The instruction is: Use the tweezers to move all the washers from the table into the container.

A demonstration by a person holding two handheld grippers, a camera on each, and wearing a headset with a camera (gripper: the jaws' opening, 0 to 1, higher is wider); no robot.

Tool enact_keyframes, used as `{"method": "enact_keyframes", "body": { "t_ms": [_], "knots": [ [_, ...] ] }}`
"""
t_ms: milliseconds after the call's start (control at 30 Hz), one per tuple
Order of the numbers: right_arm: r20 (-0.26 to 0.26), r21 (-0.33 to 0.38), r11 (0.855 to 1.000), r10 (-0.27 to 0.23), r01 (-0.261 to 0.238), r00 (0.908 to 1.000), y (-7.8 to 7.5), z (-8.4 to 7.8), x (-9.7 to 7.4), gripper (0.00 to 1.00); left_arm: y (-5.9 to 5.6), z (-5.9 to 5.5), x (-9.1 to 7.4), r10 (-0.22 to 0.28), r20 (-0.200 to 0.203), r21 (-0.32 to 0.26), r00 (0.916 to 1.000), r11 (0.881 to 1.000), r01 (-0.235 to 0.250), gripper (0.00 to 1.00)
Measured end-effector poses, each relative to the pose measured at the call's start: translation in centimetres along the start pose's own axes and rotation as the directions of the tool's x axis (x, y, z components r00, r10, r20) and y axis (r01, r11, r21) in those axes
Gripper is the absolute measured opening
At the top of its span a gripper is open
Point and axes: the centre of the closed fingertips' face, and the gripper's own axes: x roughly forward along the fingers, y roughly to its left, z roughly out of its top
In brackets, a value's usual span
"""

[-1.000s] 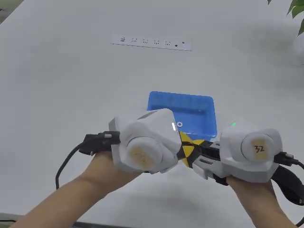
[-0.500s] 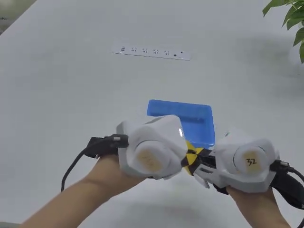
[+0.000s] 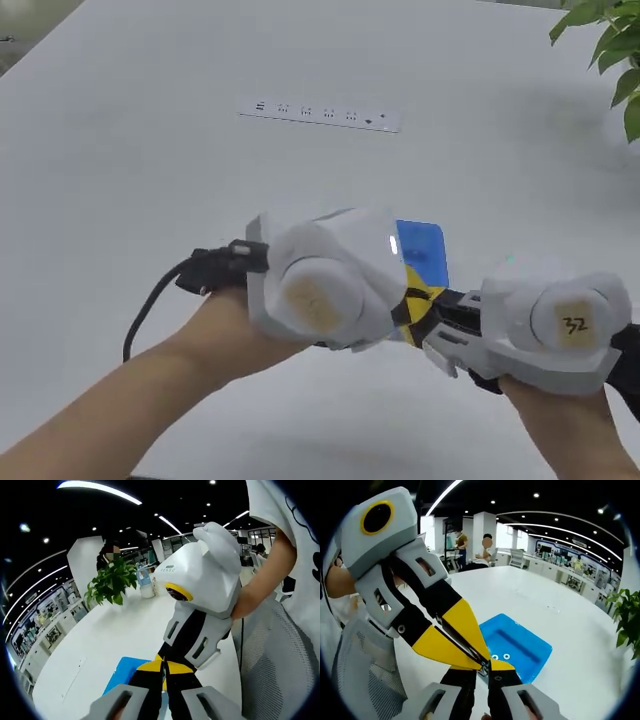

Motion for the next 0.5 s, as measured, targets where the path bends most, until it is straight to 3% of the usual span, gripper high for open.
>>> {"method": "enact_keyframes", "body": {
  "t_ms": [267, 500],
  "knots": [
    [0.025, -0.023, 0.999, -0.042, 0.042, 0.9988, -1.3, 1.5, -0.4, 0.04, 1.3, 1.3, 0.0, 0.02, 0.026, 0.031, 0.9995, 0.999, -0.021, 0.0],
    [0.012, -0.039, 0.997, -0.07, 0.071, 0.9975, -3.2, 1.7, 0.9, 0.04, 3.2, 0.8, 1.1, 0.045, 0.028, 0.008, 0.9986, 0.999, -0.045, 0.0]
  ]
}}
